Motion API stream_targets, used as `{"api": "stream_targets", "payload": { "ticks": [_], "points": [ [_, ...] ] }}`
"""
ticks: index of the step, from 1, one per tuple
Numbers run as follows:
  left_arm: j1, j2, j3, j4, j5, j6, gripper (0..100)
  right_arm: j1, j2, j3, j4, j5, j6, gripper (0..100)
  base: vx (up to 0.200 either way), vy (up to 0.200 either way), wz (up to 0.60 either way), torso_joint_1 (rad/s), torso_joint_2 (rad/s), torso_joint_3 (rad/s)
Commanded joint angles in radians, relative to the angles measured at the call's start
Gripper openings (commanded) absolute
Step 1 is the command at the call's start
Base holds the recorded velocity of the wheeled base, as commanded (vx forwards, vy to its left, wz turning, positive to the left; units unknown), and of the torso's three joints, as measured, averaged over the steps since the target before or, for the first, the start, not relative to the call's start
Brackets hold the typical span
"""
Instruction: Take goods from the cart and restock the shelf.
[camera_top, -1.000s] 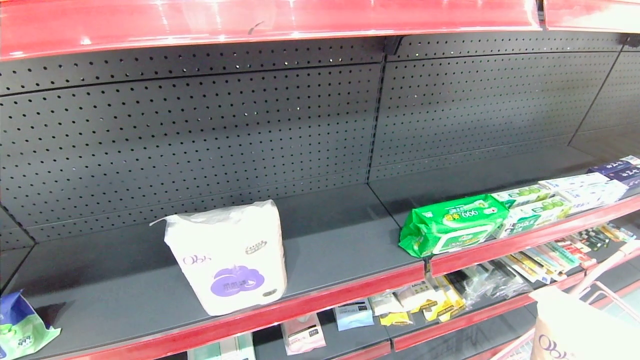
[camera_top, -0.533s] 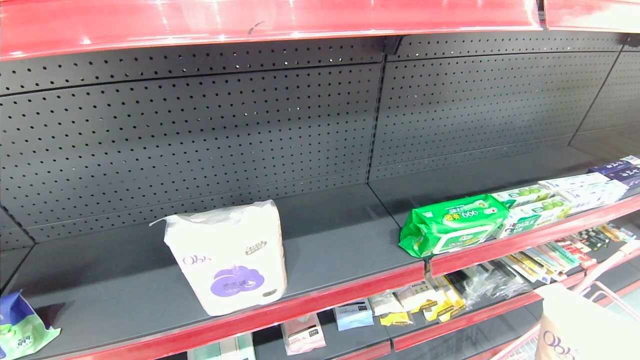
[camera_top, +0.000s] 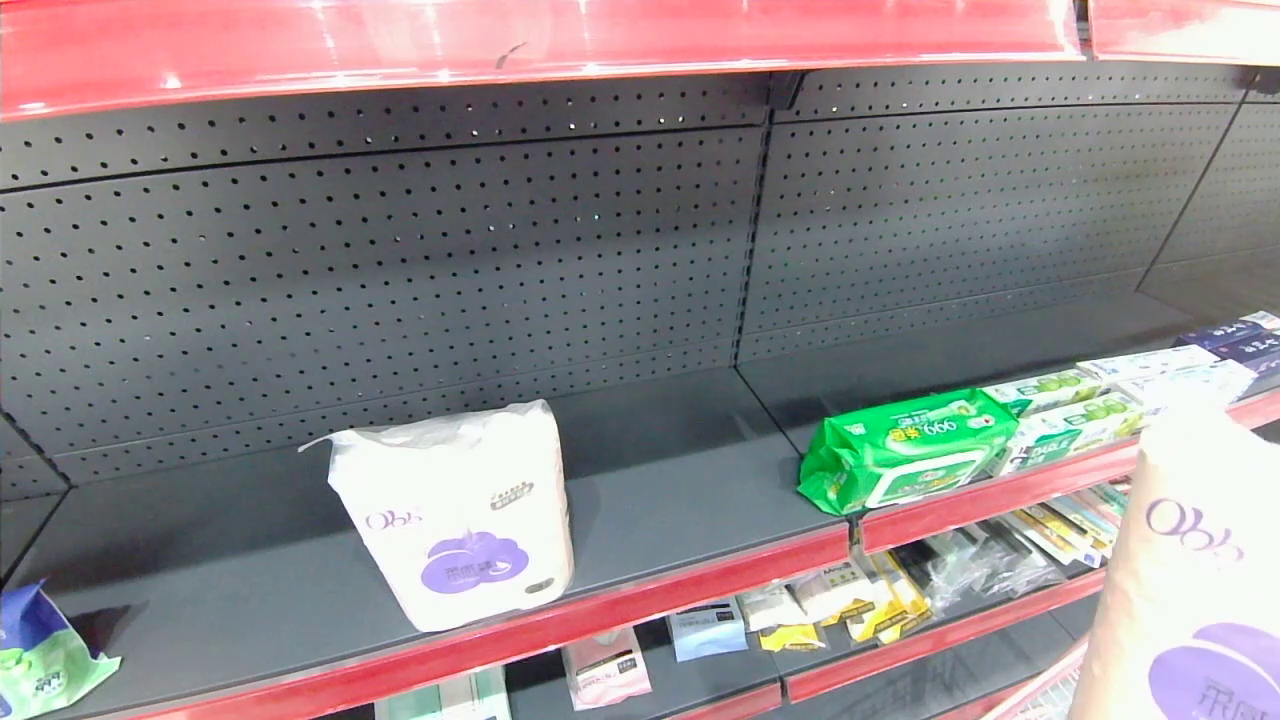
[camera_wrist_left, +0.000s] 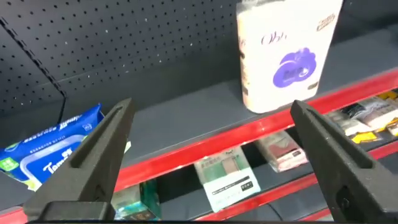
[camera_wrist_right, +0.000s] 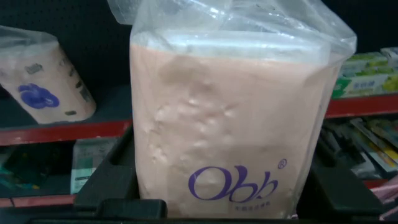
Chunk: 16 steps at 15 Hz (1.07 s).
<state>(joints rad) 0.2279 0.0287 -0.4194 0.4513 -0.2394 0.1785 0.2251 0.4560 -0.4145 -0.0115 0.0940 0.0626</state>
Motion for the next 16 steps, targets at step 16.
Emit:
{"api": "stream_targets", "payload": {
  "ticks": [16],
  "points": [
    [0.001, -0.029, 0.025, -0.005, 0.066, -0.004, 100, 0.023, 0.391, -0.216, -0.001, 0.027, -0.115, 0, 0.000, 0.000, 0.30, 0.001, 0.00, 0.000]
  ]
}}
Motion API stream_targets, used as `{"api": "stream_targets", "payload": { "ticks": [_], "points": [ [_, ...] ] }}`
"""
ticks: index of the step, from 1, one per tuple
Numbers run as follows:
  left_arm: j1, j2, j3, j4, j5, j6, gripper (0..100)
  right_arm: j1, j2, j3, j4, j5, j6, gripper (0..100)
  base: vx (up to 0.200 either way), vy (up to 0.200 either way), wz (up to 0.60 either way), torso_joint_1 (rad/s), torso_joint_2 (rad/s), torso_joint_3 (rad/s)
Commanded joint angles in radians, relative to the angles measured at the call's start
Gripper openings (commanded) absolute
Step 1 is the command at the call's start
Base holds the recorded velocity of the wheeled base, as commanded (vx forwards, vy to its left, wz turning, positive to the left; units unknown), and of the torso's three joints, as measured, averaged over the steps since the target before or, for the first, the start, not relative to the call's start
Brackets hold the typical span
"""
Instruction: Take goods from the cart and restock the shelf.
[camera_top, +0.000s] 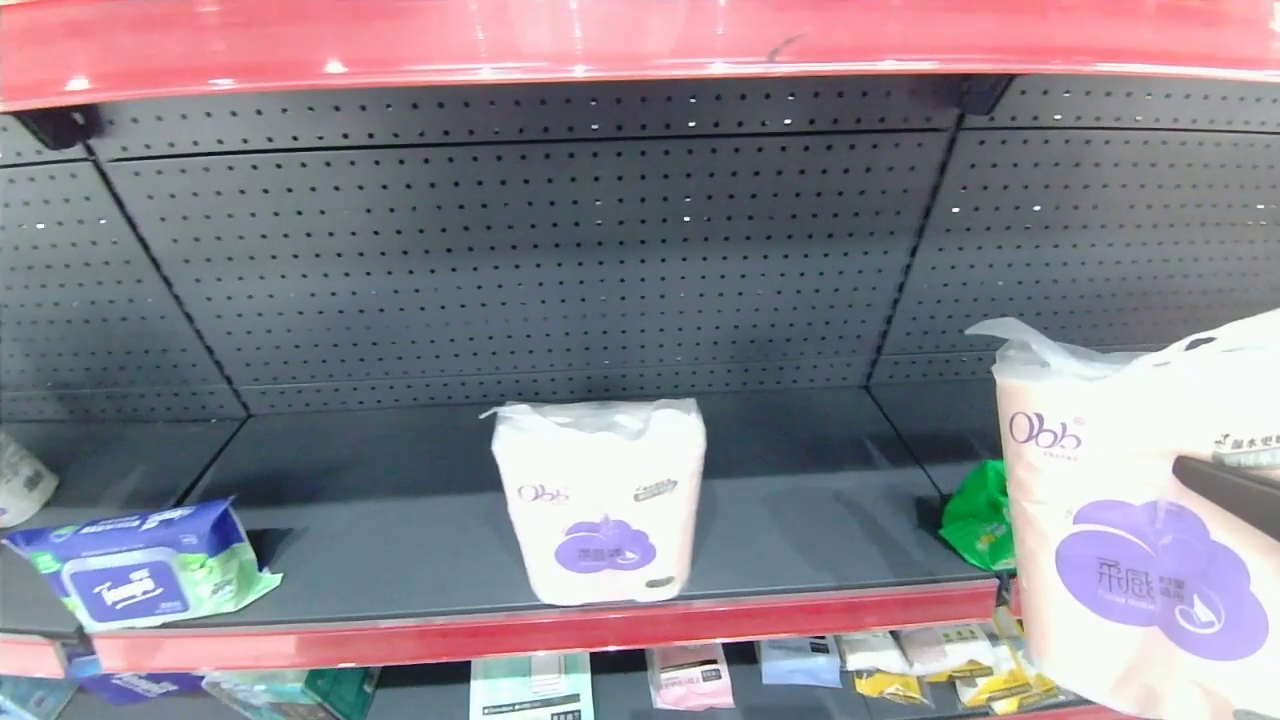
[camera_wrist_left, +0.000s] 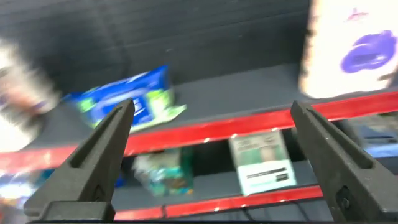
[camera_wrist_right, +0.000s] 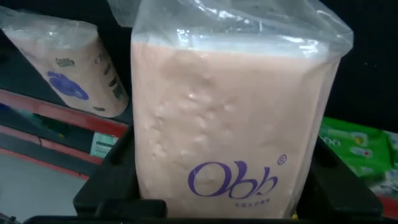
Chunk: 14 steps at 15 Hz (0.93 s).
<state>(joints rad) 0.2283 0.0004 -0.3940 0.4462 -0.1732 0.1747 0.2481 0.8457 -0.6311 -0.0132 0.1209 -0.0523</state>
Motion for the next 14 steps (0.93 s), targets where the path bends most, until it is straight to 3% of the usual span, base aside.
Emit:
{"api": "stream_targets", "payload": {
  "ticks": [1, 4, 8, 10, 11, 12, 14],
  "points": [
    [0.000, 0.000, -0.002, 0.000, 0.000, 0.000, 100, 0.000, 0.001, 0.001, 0.001, 0.000, 0.000, 0, 0.000, 0.000, 0.60, 0.002, 0.00, -0.002],
    [0.000, 0.000, 0.001, 0.000, -0.005, -0.001, 100, -0.001, 0.010, 0.002, 0.001, 0.000, -0.027, 0, 0.000, 0.000, 0.20, 0.001, 0.00, 0.001],
    [-0.001, 0.000, 0.038, -0.027, -0.006, -0.027, 100, -0.001, 0.108, 0.010, -0.044, 0.005, -0.026, 0, 0.000, 0.000, 0.00, 0.000, 0.00, 0.000],
    [-0.001, 0.000, 0.135, -0.142, -0.002, -0.029, 100, 0.000, 0.180, 0.017, -0.102, 0.034, -0.023, 0, 0.000, 0.000, 0.00, 0.000, 0.00, 0.000],
    [-0.001, 0.000, 0.187, -0.222, -0.012, -0.044, 100, 0.000, 0.207, 0.017, -0.123, 0.062, -0.026, 0, 0.000, 0.000, 0.00, 0.000, 0.00, 0.000],
    [-0.006, 0.000, 0.239, -0.307, -0.045, -0.084, 100, 0.000, 0.231, 0.017, -0.136, 0.077, -0.027, 0, 0.000, 0.000, 0.00, 0.000, 0.00, 0.000],
    [0.002, 0.000, 0.268, -0.322, -0.058, -0.100, 100, 0.000, 0.254, 0.014, -0.139, 0.077, -0.030, 0, 0.000, 0.000, 0.00, 0.000, 0.00, 0.000]
  ]
}}
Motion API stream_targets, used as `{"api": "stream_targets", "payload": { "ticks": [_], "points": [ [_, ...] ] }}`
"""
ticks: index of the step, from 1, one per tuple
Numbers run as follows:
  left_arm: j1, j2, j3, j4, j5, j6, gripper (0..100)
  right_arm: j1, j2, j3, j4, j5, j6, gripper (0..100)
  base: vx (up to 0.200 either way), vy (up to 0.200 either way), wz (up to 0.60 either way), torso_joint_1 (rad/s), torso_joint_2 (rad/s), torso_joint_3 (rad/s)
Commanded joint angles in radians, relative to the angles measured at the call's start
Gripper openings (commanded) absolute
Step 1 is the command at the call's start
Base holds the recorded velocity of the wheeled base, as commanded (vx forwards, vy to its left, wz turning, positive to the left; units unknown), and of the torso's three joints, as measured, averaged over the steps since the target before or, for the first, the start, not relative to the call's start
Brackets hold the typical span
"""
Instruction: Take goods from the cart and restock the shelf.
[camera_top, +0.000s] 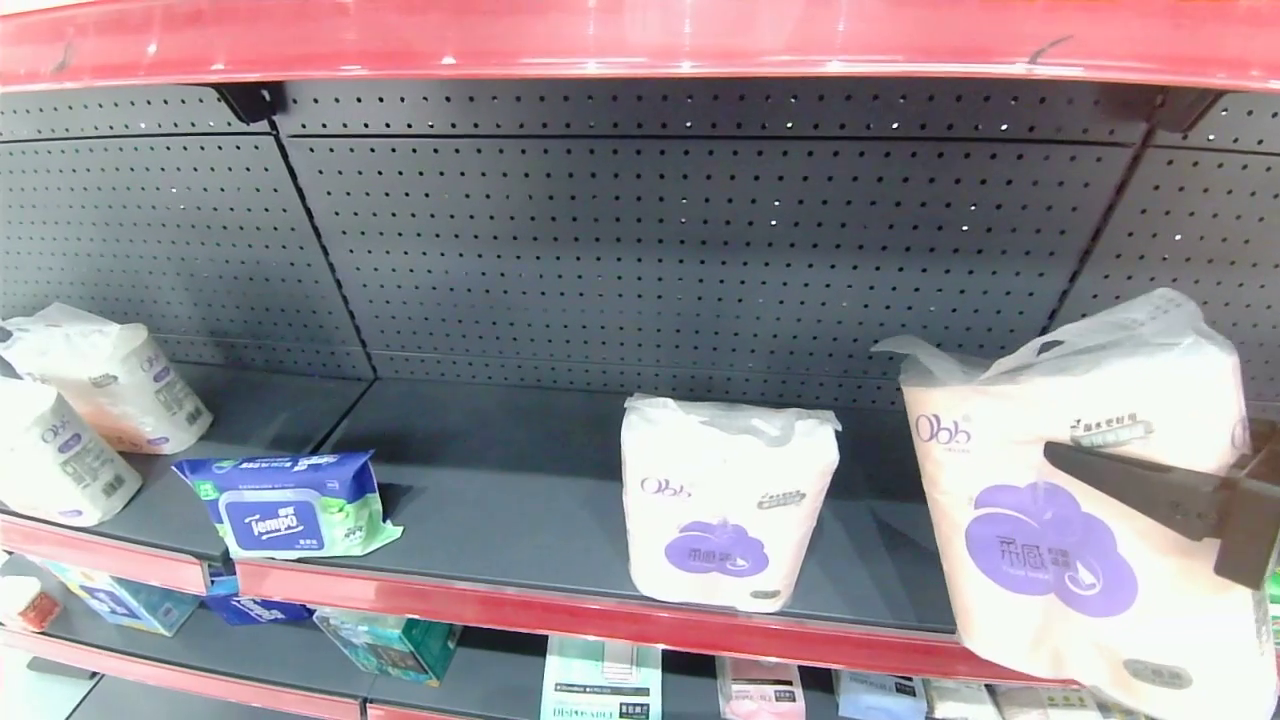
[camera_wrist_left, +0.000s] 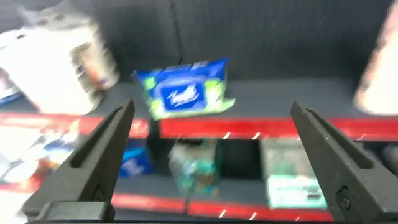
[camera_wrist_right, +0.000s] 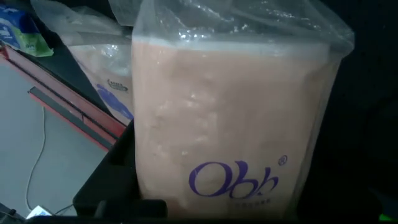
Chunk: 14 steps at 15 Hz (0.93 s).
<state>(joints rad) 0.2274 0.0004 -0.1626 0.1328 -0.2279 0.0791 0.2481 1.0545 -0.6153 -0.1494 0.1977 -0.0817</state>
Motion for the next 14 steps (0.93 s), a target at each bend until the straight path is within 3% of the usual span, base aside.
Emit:
{"api": "stream_targets", "payload": {
  "ticks": [1, 2, 4, 6, 8, 9, 10, 11, 12, 13, 14],
  "points": [
    [0.007, 0.000, 0.037, -0.009, 0.002, -0.004, 100, 0.000, 0.047, -0.001, -0.003, 0.000, -0.001, 0, 0.000, 0.000, 0.00, 0.000, 0.00, 0.000],
    [0.036, 0.009, 0.054, -0.009, 0.036, -0.006, 100, 0.000, 0.052, 0.003, -0.001, 0.000, -0.001, 0, 0.000, 0.000, 0.00, 0.000, 0.00, 0.000],
    [0.041, 0.000, 0.109, -0.056, 0.022, -0.013, 100, 0.000, 0.053, 0.009, -0.003, 0.000, -0.003, 0, 0.000, 0.000, 0.00, 0.000, 0.00, 0.000],
    [0.041, 0.000, 0.117, -0.082, -0.051, -0.096, 100, 0.000, 0.055, 0.011, -0.003, 0.000, -0.003, 0, 0.000, 0.000, 0.00, 0.000, 0.00, 0.000],
    [0.053, 0.000, 0.117, -0.082, 0.041, -0.094, 100, -0.001, 0.053, 0.014, -0.003, -0.001, -0.006, 0, 0.000, 0.000, 0.00, 0.000, 0.00, 0.000],
    [0.084, 0.000, 0.121, -0.088, 0.186, -0.082, 100, -0.001, 0.052, 0.014, -0.003, -0.001, -0.021, 0, 0.000, 0.000, 0.00, 0.000, 0.00, 0.000],
    [0.084, 0.000, 0.147, -0.116, 0.249, -0.081, 100, -0.001, 0.053, 0.014, -0.003, -0.001, -0.026, 0, 0.000, 0.000, 0.00, 0.000, 0.00, 0.000],
    [0.084, 0.000, 0.163, -0.133, 0.265, -0.088, 100, -0.001, 0.053, 0.014, -0.006, -0.001, -0.026, 0, 0.000, 0.000, 0.00, 0.000, 0.00, 0.000],
    [0.081, 0.000, 0.161, -0.127, 0.248, -0.076, 100, -0.001, 0.052, 0.017, -0.016, -0.001, -0.027, 0, 0.000, 0.000, 0.00, 0.000, 0.00, 0.000],
    [0.049, 0.001, 0.161, -0.127, 0.217, -0.064, 100, -0.001, 0.053, 0.020, -0.024, -0.001, -0.026, 0, 0.000, 0.000, 0.00, 0.000, 0.00, 0.000],
    [-0.120, 0.001, 0.161, -0.125, 0.188, -0.065, 100, -0.003, 0.053, 0.025, -0.030, -0.001, -0.026, 0, 0.000, 0.000, 0.00, 0.000, 0.00, 0.000]
  ]
}}
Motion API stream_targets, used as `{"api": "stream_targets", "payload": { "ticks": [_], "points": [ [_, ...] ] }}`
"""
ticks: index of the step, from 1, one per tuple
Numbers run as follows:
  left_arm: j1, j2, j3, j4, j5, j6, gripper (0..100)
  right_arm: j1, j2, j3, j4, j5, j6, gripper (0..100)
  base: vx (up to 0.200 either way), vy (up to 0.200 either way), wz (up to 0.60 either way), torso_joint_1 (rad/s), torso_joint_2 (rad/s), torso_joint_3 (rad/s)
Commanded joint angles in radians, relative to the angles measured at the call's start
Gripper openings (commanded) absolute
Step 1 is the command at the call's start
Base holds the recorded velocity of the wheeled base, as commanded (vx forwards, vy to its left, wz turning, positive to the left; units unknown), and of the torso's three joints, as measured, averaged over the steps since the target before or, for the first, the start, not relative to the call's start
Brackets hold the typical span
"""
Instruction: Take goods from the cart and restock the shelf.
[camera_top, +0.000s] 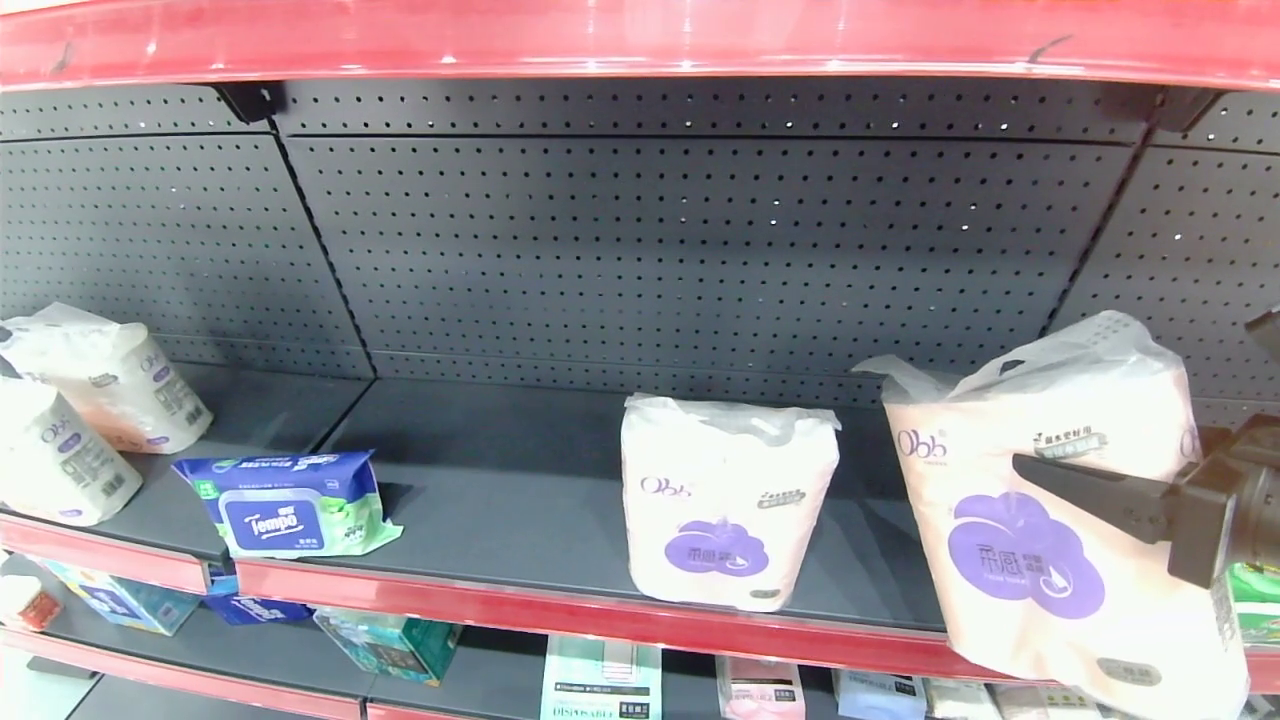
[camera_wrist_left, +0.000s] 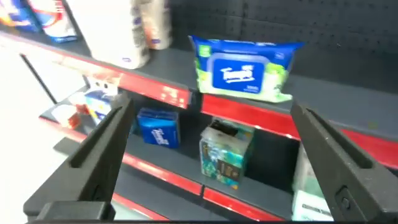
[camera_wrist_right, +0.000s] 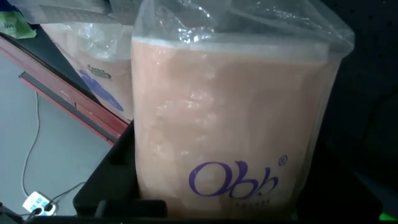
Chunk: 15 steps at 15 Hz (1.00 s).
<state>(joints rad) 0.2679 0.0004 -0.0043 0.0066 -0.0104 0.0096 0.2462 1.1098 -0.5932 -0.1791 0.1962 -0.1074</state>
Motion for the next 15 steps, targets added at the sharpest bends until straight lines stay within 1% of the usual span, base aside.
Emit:
{"api": "stream_targets", "payload": {
  "ticks": [1, 2, 3, 4, 6, 8, 9, 11, 12, 13, 15],
  "points": [
    [-0.242, 0.000, 0.003, 0.000, -0.025, 0.006, 100, -0.004, -0.002, 0.009, 0.000, 0.000, 0.000, 0, 0.000, 0.000, 0.00, 0.000, 0.00, 0.000],
    [-0.240, 0.000, 0.003, 0.000, -0.025, 0.006, 100, -0.005, -0.004, 0.012, 0.000, 0.000, -0.001, 0, 0.000, 0.000, 0.00, 0.000, 0.00, 0.000],
    [-0.240, 0.000, 0.003, 0.000, 0.013, 0.004, 100, -0.005, -0.002, 0.013, 0.000, 0.000, -0.001, 0, 0.000, 0.000, 0.00, 0.000, 0.00, 0.000],
    [-0.240, 0.000, 0.004, -0.002, 0.043, -0.005, 100, -0.007, -0.002, 0.013, -0.002, 0.000, -0.001, 0, 0.000, 0.000, 0.00, 0.000, 0.00, 0.000],
    [-0.231, 0.000, 0.004, -0.002, 0.047, -0.008, 100, -0.007, -0.002, 0.012, -0.002, 0.000, -0.001, 0, 0.000, 0.000, 0.00, 0.000, 0.00, 0.000],
    [-0.150, 0.003, 0.003, 0.000, 0.044, -0.008, 100, -0.007, -0.002, 0.012, -0.002, 0.000, 0.000, 0, 0.000, 0.000, 0.00, 0.000, 0.00, 0.000],
    [-0.137, 0.000, 0.003, 0.000, 0.041, -0.007, 100, -0.007, -0.001, 0.012, -0.002, 0.000, 0.000, 0, 0.000, 0.000, 0.00, 0.000, 0.00, 0.000],
    [-0.130, 0.000, 0.004, -0.004, 0.043, -0.008, 100, -0.005, 0.002, 0.013, -0.002, 0.000, 0.000, 0, 0.000, 0.000, 0.00, 0.000, 0.00, 0.000],
    [-0.105, 0.000, 0.004, -0.004, 0.037, -0.014, 100, -0.007, 0.005, 0.012, -0.002, 0.000, 0.000, 0, 0.000, 0.000, 0.00, 0.000, 0.00, 0.000],
    [-0.088, 0.000, 0.003, -0.002, 0.032, -0.030, 100, -0.007, 0.005, 0.012, -0.003, 0.000, 0.000, 0, 0.000, 0.000, 0.00, 0.000, 0.00, 0.000],
    [-0.087, 0.000, 0.003, -0.004, 0.035, -0.034, 100, -0.007, 0.010, 0.013, -0.028, 0.000, 0.000, 0, 0.000, 0.000, 0.00, 0.000, 0.00, 0.000]
  ]
}}
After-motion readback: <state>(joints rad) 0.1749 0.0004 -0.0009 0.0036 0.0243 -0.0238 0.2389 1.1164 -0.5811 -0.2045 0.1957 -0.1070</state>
